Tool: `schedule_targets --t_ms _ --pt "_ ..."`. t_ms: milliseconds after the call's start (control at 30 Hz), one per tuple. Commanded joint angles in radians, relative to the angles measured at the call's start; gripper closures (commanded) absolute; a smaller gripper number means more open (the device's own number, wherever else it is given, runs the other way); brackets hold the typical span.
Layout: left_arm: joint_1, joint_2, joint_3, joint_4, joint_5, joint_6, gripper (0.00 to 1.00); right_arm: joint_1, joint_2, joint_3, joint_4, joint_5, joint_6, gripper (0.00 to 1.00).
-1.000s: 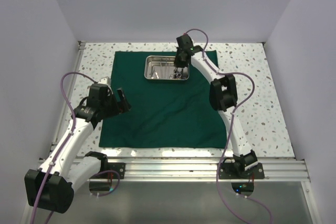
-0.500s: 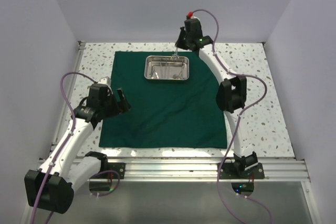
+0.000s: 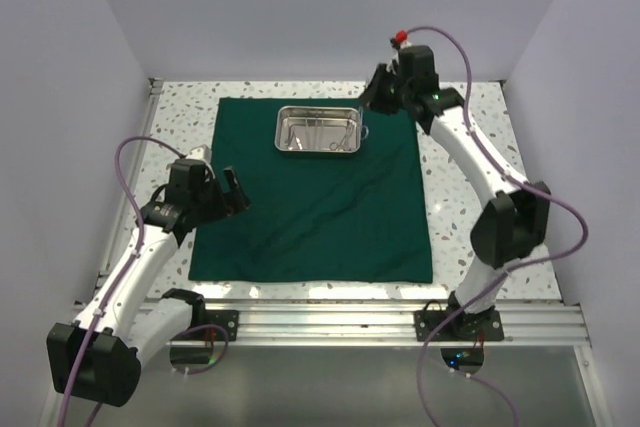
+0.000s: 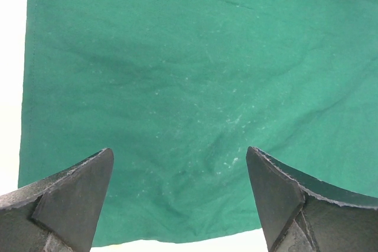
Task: Open and lay out the surgical kit
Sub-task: Place the medical item in the surgical kit.
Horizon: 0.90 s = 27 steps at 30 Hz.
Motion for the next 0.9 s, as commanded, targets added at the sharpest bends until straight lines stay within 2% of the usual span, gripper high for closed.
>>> schedule_targets --t_ms 0,200,367,633,867 --pt "0.005 0.034 0.05 0.039 -0.03 0.032 0.01 0.005 -0.225 -0.267 0.009 -0.121 0.005 1.0" --pt "0.005 0.078 0.064 0.067 -0.041 0.07 0.01 0.007 -0.412 -0.608 -0.101 -0.21 -0.039 1.0" --pt "0.005 0.091 0.042 0.094 -0.041 0.07 0.01 0.005 -0.4 -0.758 -0.15 -0.268 -0.125 1.0" --pt "0.005 0.068 0.028 0.094 -0.041 0.072 0.01 0.005 -0.288 -0.785 -0.184 -0.172 -0.245 1.0" --pt "0.005 0.077 0.036 0.099 -0.041 0.078 0.01 0.005 -0.302 -0.85 -0.222 -0.023 -0.222 1.0"
